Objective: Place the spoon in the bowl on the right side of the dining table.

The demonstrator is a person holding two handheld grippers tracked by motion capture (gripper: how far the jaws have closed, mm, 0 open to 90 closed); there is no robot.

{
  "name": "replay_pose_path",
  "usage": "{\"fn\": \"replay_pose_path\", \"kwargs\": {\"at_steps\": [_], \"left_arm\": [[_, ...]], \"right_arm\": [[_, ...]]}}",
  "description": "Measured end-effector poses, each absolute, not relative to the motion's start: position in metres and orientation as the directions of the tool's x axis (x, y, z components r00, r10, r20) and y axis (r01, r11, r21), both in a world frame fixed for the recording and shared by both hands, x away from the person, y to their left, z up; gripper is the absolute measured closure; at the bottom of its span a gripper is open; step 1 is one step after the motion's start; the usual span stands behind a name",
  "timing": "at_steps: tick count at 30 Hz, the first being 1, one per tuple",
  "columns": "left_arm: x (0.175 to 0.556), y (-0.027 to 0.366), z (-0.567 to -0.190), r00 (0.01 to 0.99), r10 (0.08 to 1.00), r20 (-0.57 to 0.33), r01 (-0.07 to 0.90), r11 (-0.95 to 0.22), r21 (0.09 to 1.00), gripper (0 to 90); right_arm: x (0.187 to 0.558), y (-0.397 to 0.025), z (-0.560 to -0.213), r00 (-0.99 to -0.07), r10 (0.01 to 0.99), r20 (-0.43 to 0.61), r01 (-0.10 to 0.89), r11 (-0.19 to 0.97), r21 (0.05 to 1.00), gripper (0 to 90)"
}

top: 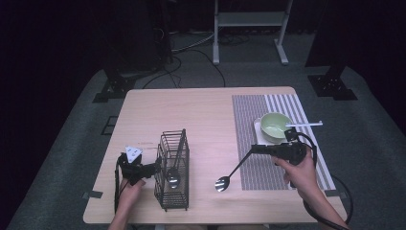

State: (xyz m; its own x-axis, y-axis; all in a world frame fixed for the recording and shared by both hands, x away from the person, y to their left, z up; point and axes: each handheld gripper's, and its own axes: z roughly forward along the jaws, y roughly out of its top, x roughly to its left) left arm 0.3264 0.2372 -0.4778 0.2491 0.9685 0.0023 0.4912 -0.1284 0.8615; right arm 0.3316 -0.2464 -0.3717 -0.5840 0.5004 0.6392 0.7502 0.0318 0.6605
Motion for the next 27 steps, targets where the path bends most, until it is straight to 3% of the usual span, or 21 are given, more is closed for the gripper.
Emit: {"fn": "replay_pose_path", "kwargs": {"at_steps": [27], "left_arm": [[0.327,0.238,-0.478,0.244,0.97,-0.004,0.495,-0.121,0.86,0.0]], "right_arm": [[0.324,-0.273,-0.383,-0.546,0.535,0.645,0.763,-0.002,0.646,88.6]]}}
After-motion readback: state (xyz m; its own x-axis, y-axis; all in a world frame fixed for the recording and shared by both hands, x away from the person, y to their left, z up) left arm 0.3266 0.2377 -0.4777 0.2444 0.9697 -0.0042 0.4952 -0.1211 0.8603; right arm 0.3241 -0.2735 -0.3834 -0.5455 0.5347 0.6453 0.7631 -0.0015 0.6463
